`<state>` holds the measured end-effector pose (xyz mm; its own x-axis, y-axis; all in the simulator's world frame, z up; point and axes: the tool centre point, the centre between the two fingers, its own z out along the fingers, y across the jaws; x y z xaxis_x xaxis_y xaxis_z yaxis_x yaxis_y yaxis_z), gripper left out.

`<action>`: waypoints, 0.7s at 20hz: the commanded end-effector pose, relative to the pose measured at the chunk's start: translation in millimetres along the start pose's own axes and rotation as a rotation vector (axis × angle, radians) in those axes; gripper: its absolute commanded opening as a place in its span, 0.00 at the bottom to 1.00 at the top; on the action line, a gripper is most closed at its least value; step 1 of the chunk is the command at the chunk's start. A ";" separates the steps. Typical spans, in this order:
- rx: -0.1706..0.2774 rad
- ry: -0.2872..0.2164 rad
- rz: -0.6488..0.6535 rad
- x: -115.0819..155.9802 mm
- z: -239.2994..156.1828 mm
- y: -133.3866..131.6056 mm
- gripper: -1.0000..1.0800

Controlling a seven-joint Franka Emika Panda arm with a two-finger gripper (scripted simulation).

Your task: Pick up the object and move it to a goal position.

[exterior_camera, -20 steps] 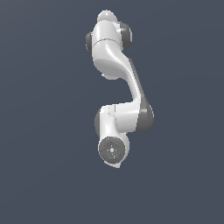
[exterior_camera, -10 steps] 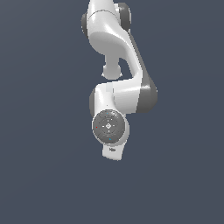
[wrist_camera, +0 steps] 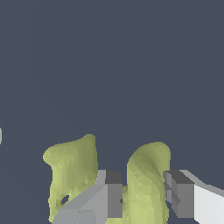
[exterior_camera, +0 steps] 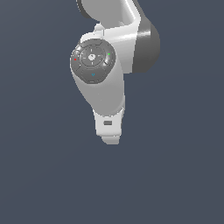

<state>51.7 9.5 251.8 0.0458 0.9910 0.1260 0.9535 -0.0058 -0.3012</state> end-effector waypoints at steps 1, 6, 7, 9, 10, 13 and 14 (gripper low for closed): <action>-0.032 0.001 -0.056 -4.4 -27.1 -13.3 0.00; -0.091 0.005 -0.159 -14.5 -76.3 -39.0 0.00; -0.102 0.006 -0.179 -16.8 -85.5 -44.1 0.00; -0.124 0.008 -0.218 -21.6 -103.4 -54.1 0.00; -0.135 0.009 -0.237 -24.1 -112.1 -59.1 0.00; -0.167 0.013 -0.293 -32.1 -137.3 -74.0 0.00; -0.177 0.014 -0.311 -34.9 -145.4 -78.9 0.00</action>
<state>22.1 -38.3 395.0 -0.2240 0.9548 0.1952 0.9641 0.2464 -0.0992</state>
